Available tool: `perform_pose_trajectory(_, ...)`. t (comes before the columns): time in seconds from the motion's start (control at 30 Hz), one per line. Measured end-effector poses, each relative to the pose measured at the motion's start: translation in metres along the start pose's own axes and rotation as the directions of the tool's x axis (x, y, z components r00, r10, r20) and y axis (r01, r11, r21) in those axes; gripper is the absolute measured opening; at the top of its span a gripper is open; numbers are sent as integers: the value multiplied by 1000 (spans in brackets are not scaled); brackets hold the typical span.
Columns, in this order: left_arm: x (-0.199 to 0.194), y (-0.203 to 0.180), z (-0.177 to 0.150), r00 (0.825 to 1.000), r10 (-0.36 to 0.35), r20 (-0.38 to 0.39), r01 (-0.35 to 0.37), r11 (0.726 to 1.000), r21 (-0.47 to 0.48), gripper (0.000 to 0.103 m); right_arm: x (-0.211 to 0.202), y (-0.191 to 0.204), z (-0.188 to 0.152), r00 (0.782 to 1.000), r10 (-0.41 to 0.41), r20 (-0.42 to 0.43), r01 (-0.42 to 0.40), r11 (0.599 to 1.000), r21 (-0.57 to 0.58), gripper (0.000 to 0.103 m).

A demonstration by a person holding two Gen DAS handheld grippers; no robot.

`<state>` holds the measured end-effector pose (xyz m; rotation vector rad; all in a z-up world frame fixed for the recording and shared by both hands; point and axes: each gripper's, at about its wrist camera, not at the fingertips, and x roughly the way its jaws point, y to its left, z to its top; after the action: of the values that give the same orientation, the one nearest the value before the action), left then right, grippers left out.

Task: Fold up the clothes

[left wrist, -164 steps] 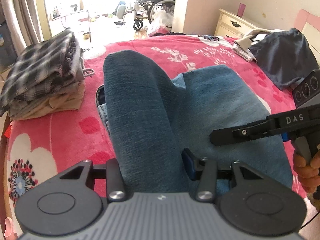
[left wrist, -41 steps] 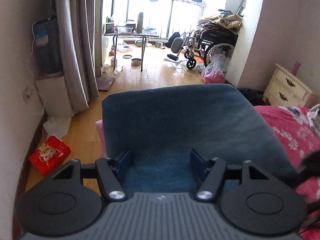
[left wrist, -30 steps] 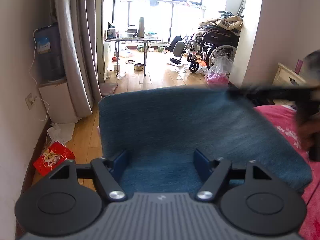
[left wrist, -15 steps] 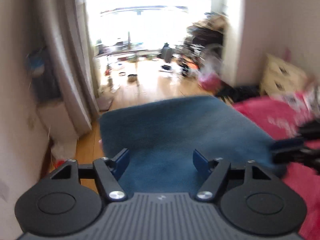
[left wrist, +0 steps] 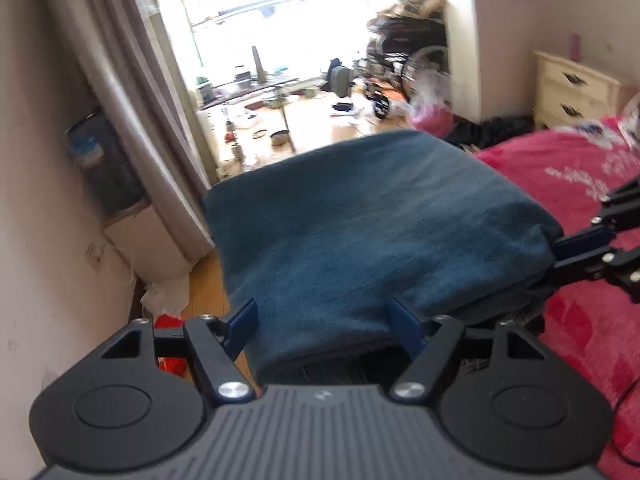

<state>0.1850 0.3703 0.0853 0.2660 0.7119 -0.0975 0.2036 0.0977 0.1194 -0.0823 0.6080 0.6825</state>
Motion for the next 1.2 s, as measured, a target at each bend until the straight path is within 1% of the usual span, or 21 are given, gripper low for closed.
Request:
perform_pose_trajectory(0.07, -25, -3, -6, 999, 13, 30, -12, 999, -34, 73, -23, 1, 4, 1000, -18, 24, 17, 999, 28, 14)
perform_pose_trajectory(0.1, -39, -6, -10, 999, 15, 42, -13, 999, -52, 73, -36, 2, -1, 999, -29, 23, 28, 999, 40, 15)
perform_pose_trajectory(0.2, -81, -26, -23, 998, -3, 63, 10, 994, -111, 79, -75, 6, -29, 998, -60, -14, 61, 995, 81, 16)
perform_pose_trajectory(0.27, -110, -44, -32, 997, -24, 77, 35, 988, -152, 85, -103, 7, -49, 995, -77, -55, 83, 990, 112, 16)
perform_pose_trajectory(0.3, -124, -52, -36, 996, -34, 85, 49, 984, -174, 90, -115, 8, -60, 993, -88, -76, 97, 988, 119, 18)
perform_pose_trajectory(0.33, -136, -60, -40, 994, -45, 95, 64, 978, -200, 94, -126, 11, -69, 992, -95, -85, 106, 986, 126, 24)
perform_pose_trajectory(0.37, -149, -70, -45, 993, -59, 105, 82, 971, -225, 97, -138, 14, -77, 991, -99, -87, 110, 985, 133, 28)
perform_pose_trajectory(0.43, -174, -90, -56, 989, -77, 123, 109, 954, -281, 100, -160, 20, -93, 990, -107, -90, 120, 982, 146, 53)
perform_pose_trajectory(0.47, -185, -99, -61, 989, -83, 126, 119, 942, -314, 100, -171, 23, -101, 990, -111, -91, 124, 980, 153, 58)
perform_pose_trajectory(0.53, -205, -118, -72, 989, -86, 118, 125, 918, -376, 103, -192, 32, -110, 989, -127, -83, 139, 976, 167, 71)
perform_pose_trajectory(0.57, -212, -126, -76, 991, -84, 100, 118, 905, -408, 103, -202, 37, -114, 988, -134, -78, 146, 973, 178, 76)
perform_pose_trajectory(0.6, -217, -131, -79, 994, -78, 76, 104, 893, -437, 103, -211, 42, -117, 987, -141, -73, 153, 970, 191, 83)
perform_pose_trajectory(0.67, -228, -142, -86, 997, -70, 29, 75, 866, -494, 103, -232, 52, -122, 988, -148, -53, 156, 963, 219, 85)
perform_pose_trajectory(0.7, -234, -147, -89, 998, -51, 19, 54, 856, -514, 103, -239, 56, -124, 988, -147, -43, 153, 961, 230, 87)
perform_pose_trajectory(0.8, -250, -154, -95, 1000, 26, 7, -17, 835, -550, 103, -251, 69, -131, 988, -157, -14, 156, 961, 228, 89)
perform_pose_trajectory(0.83, -254, -156, -95, 999, 49, -4, -43, 831, -555, 103, -253, 72, -132, 985, -172, -10, 170, 960, 221, 95)
perform_pose_trajectory(0.9, -261, -160, -92, 996, 89, -9, -79, 836, -543, 103, -255, 79, -133, 977, -213, -4, 209, 955, 212, 101)
perform_pose_trajectory(0.97, -269, -166, -88, 995, 102, 15, -80, 853, -516, 103, -258, 84, -135, 967, -253, 9, 245, 944, 223, 102)
perform_pose_trajectory(1.03, -271, -171, -81, 994, 104, 20, -80, 863, -499, 103, -260, 88, -138, 960, -279, 21, 266, 936, 229, 102)
perform_pose_trajectory(1.13, -268, -175, -76, 992, 126, -7, -113, 865, -489, 103, -258, 97, -139, 953, -302, 24, 292, 935, 199, 102)
perform_pose_trajectory(1.2, -266, -177, -75, 988, 149, -31, -146, 866, -479, 103, -259, 103, -139, 944, -329, 32, 319, 932, 169, 102)
